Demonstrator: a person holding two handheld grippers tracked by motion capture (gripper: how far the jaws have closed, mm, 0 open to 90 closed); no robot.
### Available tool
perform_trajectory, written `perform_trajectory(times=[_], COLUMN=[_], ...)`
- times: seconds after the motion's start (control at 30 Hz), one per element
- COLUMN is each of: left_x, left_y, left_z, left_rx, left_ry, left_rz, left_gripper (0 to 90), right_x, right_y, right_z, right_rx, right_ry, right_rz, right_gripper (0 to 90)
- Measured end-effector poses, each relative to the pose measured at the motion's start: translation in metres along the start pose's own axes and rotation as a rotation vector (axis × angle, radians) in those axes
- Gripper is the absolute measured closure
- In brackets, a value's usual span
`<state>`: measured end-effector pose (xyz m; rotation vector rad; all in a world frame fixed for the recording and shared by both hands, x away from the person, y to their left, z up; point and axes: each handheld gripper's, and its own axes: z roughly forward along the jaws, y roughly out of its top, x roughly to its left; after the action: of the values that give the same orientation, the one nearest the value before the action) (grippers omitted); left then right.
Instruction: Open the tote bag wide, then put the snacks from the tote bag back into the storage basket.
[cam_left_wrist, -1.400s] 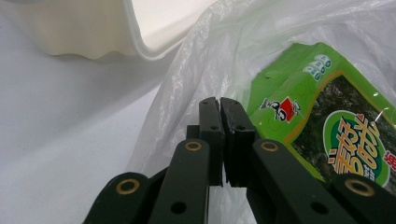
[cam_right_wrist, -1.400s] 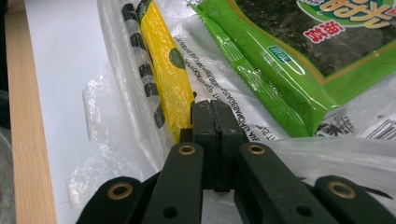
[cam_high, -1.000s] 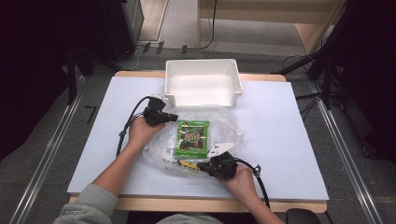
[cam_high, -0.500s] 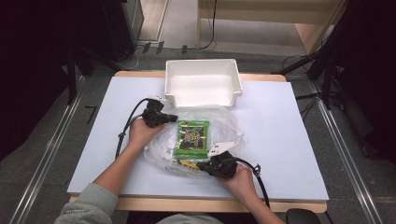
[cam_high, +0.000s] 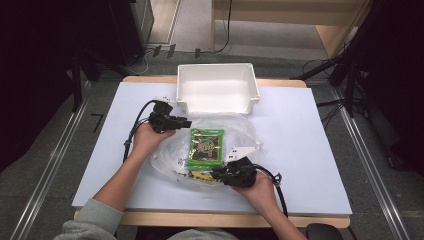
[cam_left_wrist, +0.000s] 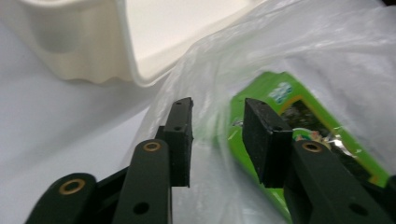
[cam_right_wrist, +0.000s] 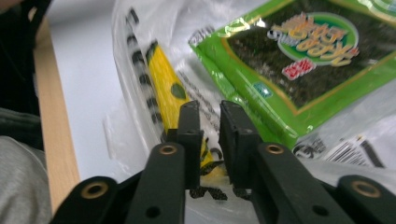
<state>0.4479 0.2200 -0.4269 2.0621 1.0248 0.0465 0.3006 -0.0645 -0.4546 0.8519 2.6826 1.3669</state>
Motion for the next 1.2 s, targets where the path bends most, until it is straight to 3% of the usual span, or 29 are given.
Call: perform_trajectory(times=[0.1,0.23,0.43,0.6,0.87,1.2], left_x=[-0.008,-0.018,-0.029,-0.040,-0.055,-0.067], left_y=[0.005,0.008,0.009,0.008,0.000,-0.015], left_z=[-0.007,-0.016,-0.031,-0.038,-0.044,-0.044], left_rx=[-0.015,-0.033,-0.040,-0.033,-0.039,-0.036], left_ry=[-0.014,-0.022,-0.026,-0.056,-0.092,-0.093], left_rz=[0.002,0.046,0.057,0.070,0.089,0.099], left_gripper=[60.1,52.5,49.3,48.4,45.0,44.3], right_x=[0.000,-0.001,-0.010,-0.017,-0.020,-0.023], right_y=[0.005,0.010,0.013,0.013,0.014,0.013], right_z=[-0.005,-0.013,-0.020,-0.022,-0.021,-0.021], right_rx=[-0.020,-0.042,-0.067,-0.075,-0.070,-0.067], right_ry=[-0.011,-0.034,-0.067,-0.078,-0.089,-0.096], right_rz=[-0.003,0.007,0.043,0.061,0.070,0.078], right_gripper=[74.3,67.6,56.4,48.7,46.8,47.4])
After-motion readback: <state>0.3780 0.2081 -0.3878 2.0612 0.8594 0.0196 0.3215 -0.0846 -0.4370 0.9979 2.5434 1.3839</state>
